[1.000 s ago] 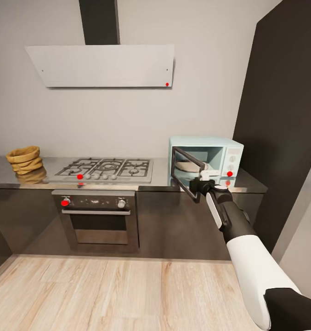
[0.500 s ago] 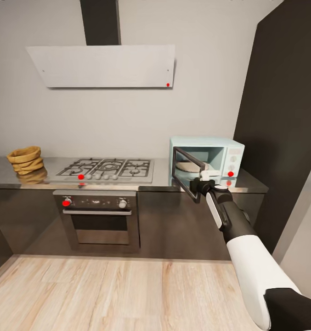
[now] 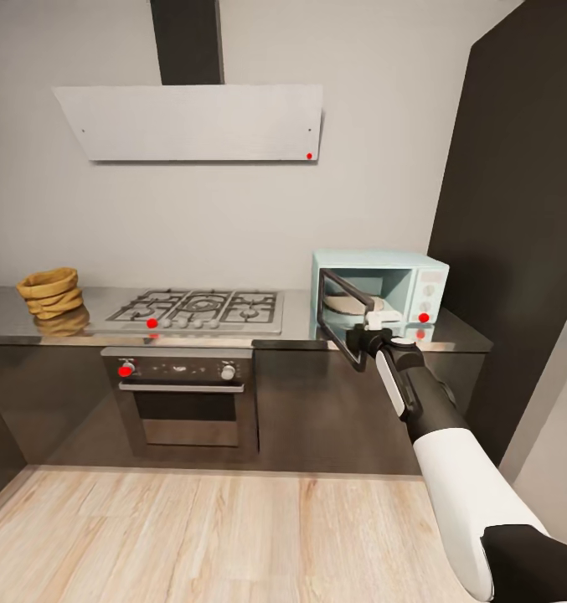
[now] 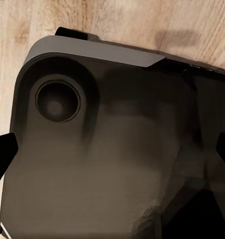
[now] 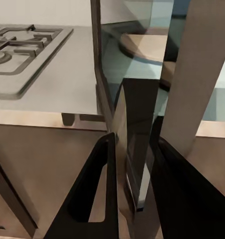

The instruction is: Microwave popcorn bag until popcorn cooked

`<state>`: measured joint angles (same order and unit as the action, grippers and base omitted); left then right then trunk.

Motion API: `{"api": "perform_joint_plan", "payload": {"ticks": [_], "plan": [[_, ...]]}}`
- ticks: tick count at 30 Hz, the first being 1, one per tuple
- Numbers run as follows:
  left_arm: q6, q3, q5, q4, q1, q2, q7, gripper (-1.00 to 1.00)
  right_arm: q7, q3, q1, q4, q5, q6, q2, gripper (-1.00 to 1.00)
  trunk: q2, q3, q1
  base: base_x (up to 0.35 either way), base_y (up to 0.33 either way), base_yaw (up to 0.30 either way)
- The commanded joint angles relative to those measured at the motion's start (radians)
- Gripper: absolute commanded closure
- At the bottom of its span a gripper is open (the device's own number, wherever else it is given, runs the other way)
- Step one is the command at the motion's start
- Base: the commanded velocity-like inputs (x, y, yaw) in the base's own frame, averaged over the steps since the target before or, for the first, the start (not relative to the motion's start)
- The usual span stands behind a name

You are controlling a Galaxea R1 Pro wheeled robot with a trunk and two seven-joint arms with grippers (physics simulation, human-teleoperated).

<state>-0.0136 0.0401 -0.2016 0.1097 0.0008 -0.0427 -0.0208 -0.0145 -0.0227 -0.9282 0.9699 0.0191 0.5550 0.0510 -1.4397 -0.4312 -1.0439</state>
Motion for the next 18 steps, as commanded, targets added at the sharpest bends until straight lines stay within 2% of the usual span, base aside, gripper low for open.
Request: {"api": "perform_joint_plan", "payload": {"ticks": [1, 7, 18], "plan": [[-0.002, 0.004, -0.006, 0.002, 0.001, 0.000, -0.002, -1.00, -0.001, 0.001, -0.001, 0.000, 0.027, 0.074, 0.000, 1.00, -0.001, -0.001, 0.024, 0.000, 0.000, 0.000], [-0.002, 0.004, -0.006, 0.002, 0.001, 0.000, -0.002, -1.00, -0.001, 0.000, -0.001, 0.000, 0.027, 0.074, 0.001, 1.00, -0.001, -0.001, 0.024, 0.000, 0.018, 0.000], [-0.002, 0.004, -0.006, 0.002, 0.001, 0.000, -0.002, -1.00, -0.001, 0.000, -0.001, 0.000, 0.027, 0.074, 0.001, 1.00, -0.001, -0.001, 0.024, 0.000, 0.101, 0.000]]}}
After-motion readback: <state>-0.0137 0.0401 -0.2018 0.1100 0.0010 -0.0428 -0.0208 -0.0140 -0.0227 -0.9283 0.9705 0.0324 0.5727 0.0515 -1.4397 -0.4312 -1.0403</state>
